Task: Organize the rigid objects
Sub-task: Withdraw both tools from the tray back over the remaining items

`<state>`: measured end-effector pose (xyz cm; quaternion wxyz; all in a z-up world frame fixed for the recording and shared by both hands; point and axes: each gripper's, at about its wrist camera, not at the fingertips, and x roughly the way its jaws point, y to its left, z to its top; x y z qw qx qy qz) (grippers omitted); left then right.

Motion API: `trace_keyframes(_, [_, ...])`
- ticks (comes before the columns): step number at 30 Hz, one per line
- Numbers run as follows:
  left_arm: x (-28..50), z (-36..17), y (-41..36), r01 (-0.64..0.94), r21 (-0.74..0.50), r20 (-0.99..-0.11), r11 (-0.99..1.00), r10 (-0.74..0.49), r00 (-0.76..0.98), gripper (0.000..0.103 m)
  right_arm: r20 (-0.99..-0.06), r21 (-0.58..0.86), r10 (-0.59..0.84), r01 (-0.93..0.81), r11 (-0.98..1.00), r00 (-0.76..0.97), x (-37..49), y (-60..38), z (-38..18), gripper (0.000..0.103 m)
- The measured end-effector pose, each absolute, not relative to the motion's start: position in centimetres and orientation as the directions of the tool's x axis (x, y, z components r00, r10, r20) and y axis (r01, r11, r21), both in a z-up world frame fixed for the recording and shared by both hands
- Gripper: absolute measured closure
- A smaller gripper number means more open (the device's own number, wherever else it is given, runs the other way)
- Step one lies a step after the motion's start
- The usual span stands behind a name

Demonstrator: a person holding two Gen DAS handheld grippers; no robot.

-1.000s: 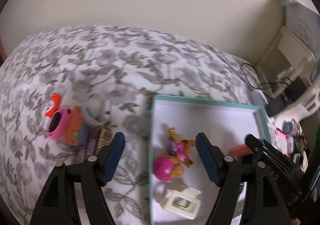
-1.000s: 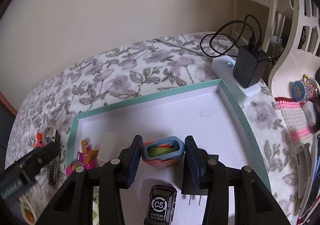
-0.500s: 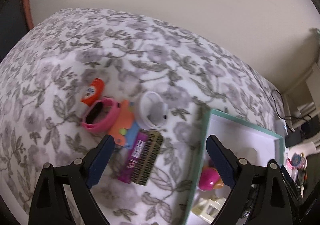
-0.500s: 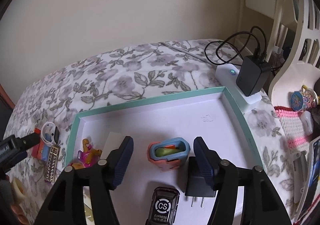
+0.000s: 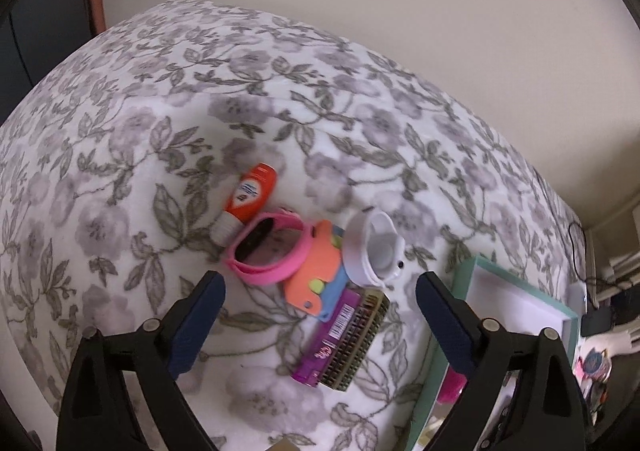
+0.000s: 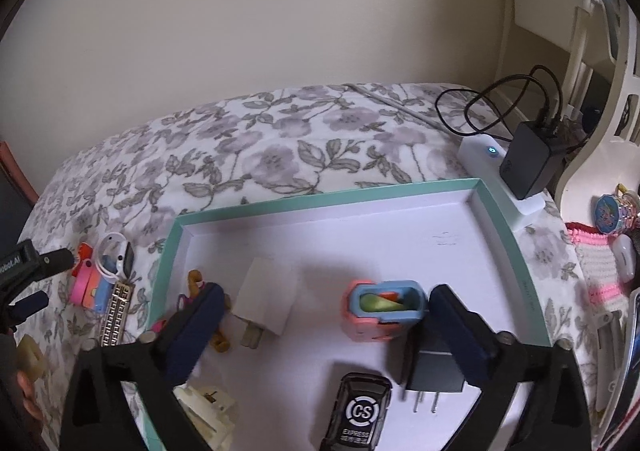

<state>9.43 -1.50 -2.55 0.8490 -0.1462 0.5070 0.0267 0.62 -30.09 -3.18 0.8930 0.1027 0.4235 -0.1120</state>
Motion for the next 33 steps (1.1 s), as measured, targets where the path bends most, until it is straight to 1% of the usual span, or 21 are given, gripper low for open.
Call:
trace_keyframes(8, [9.8, -2.2, 1.1, -0.244, -0.24, -0.855, 0.939, -0.085, 0.512, 0.006, -0.759, 0.138, -0.076, 0.274, 0.952, 0.647, 0.6, -29.5, -2.6, 0.0])
trace_keyframes(13, [10.0, -1.8, 2.3, -0.264, -0.205, -0.846, 0.942, -0.035, 0.531, 0.006, -0.742, 0.165, -0.049, 0.253, 0.953, 0.669, 0.7, -28.8, -2.3, 0.0])
trace_keyframes(18, [10.2, -1.7, 3.4, -0.281, -0.215, -0.841, 0.935, -0.032, 0.54, 0.006, -0.752, 0.101, -0.068, 0.216, 0.971, 0.656, 1.3, -27.1, -2.3, 0.0])
trace_keyframes(25, [10.7, -1.0, 4.5, -0.27, -0.234, -0.818, 0.934, -0.039, 0.574, 0.006, -0.758, 0.104, -0.026, 0.16, 0.982, 0.652, 1.8, -25.1, -2.2, 0.0])
trace_keyframes(33, [11.2, -1.0, 6.6, -0.29, -0.263, -0.815, 0.92, -0.051, 0.578, 0.006, -0.773, 0.084, 0.003, 0.098, 0.992, 0.634, 2.7, -22.6, -2.8, 0.0])
